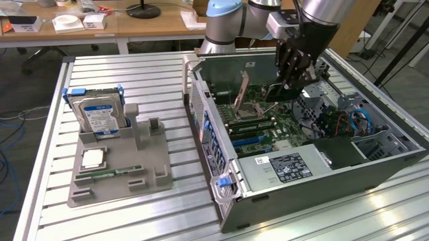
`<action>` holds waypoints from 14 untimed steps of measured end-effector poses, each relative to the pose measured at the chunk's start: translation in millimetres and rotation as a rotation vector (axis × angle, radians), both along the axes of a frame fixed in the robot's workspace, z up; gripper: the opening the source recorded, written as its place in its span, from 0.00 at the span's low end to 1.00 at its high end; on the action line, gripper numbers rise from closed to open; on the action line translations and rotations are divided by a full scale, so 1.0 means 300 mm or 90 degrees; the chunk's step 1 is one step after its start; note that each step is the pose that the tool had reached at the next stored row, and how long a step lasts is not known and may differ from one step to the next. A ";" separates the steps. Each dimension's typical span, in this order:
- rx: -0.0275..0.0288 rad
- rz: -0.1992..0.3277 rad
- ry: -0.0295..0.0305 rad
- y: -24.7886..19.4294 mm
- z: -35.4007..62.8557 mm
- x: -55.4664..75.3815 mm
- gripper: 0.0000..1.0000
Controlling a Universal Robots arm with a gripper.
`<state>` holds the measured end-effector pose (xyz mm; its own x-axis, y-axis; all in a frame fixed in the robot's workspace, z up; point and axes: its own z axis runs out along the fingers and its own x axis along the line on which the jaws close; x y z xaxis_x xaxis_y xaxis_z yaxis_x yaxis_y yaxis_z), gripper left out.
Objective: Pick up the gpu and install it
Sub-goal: 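Insert the gpu into the slot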
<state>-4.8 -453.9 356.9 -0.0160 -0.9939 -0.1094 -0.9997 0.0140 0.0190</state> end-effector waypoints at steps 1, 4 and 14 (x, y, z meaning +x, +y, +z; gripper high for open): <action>0.0000 0.000 0.0000 0.000 -0.001 0.000 0.26; 0.0000 0.000 0.0000 0.000 -0.004 0.000 0.26; 0.0000 0.000 0.0000 0.000 -0.015 0.000 0.26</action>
<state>-4.9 -453.9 352.5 -0.0161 -0.9939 -0.1094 -0.9997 0.0141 0.0190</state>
